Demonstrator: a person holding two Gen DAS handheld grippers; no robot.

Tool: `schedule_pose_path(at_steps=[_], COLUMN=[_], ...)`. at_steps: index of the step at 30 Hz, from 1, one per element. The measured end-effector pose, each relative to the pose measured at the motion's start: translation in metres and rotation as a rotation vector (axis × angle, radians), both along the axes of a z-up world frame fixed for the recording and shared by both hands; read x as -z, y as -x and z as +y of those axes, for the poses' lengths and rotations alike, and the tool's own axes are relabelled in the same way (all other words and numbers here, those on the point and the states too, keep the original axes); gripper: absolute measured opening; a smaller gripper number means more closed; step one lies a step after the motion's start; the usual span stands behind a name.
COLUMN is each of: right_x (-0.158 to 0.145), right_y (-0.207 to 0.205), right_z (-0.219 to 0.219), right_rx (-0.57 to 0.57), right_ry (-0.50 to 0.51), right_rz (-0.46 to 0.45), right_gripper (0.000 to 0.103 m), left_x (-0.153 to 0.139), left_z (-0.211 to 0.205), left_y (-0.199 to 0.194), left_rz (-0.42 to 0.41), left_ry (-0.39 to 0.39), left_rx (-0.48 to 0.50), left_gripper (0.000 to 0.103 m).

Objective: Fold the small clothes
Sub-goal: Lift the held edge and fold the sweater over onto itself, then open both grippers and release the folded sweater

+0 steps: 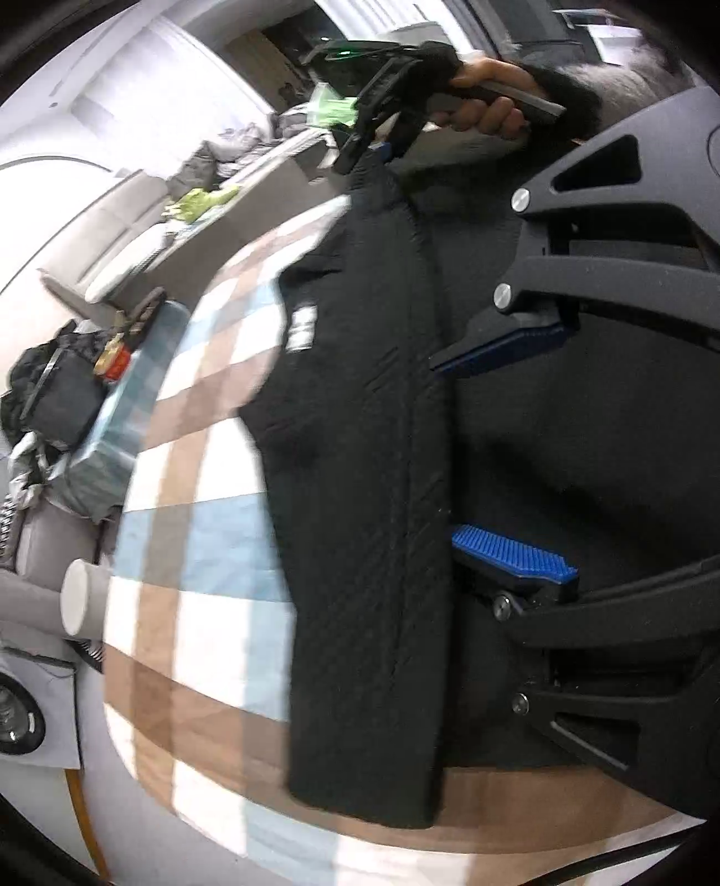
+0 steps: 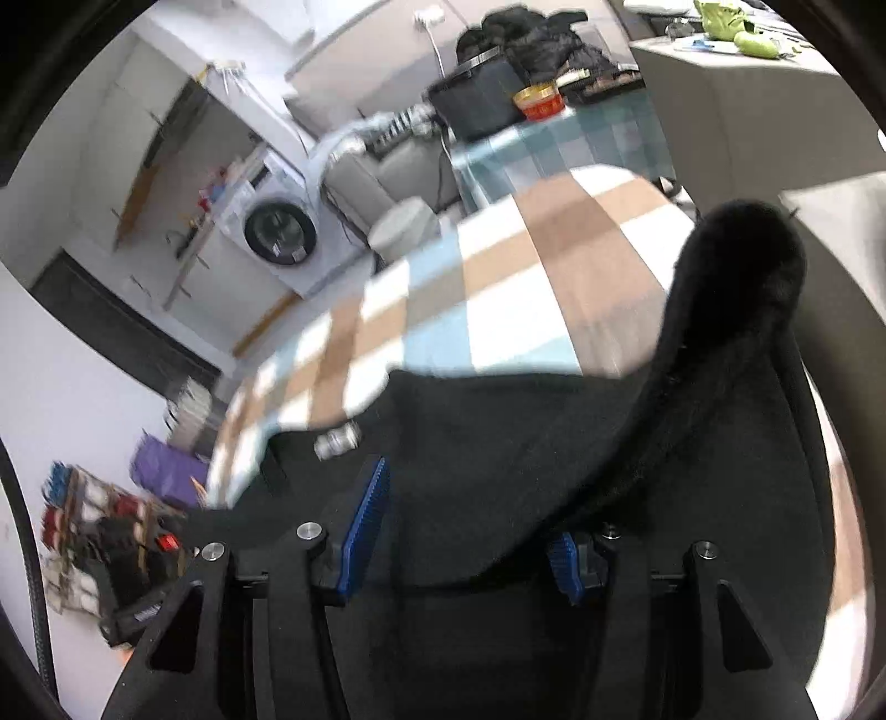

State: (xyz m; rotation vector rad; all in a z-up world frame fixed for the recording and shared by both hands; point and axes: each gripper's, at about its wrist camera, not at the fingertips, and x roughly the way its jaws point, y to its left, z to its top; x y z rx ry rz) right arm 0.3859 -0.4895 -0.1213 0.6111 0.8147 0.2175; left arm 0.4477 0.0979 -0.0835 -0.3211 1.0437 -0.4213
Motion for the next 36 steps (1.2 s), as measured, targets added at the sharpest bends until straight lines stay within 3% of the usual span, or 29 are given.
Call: schedule_pose_path(at_steps=[3, 5, 12, 21, 25, 29, 31, 33, 36], right_x=[-0.016, -0.024, -0.026, -0.033, -0.033, -0.034, -0.034, -0.034, -0.032], right_y=[0.002, 0.007, 0.013, 0.036, 0.057, 0.088, 0.108, 0.126, 0.155], right_z=[-0.006, -0.01, -0.016, -0.015, -0.01, 0.0, 0.005, 0.01, 0.015], right_rx=[0.026, 0.045, 0.062, 0.034, -0.005, -0.056, -0.09, -0.115, -0.142], right_ry=[-0.038, -0.026, 0.025, 0.093, 0.172, 0.285, 0.331, 0.386, 0.457], right_rz=[-0.101, -0.156, -0.121, -0.098, -0.04, -0.022, -0.03, -0.039, -0.027], right_gripper=[0.054, 0.055, 0.058, 0.059, 0.073, 0.086, 0.092, 0.094, 0.097], left_x=[-0.022, -0.033, -0.033, -0.039, -0.038, -0.039, -0.041, -0.043, -0.049], left_z=[0.023, 0.036, 0.045, 0.044, 0.049, 0.05, 0.047, 0.043, 0.038], left_y=[-0.009, -0.01, -0.006, 0.034, 0.063, 0.104, 0.122, 0.141, 0.172], left_rz=[-0.12, -0.169, -0.138, -0.14, -0.124, -0.126, -0.141, -0.153, -0.179], left_ry=[0.055, 0.073, 0.058, -0.023, -0.054, -0.124, -0.145, -0.164, -0.18], left_rx=[-0.132, -0.187, -0.198, -0.166, -0.157, -0.175, -0.158, -0.145, -0.139], left_gripper=[0.052, 0.059, 0.059, 0.061, 0.061, 0.084, 0.087, 0.102, 0.102])
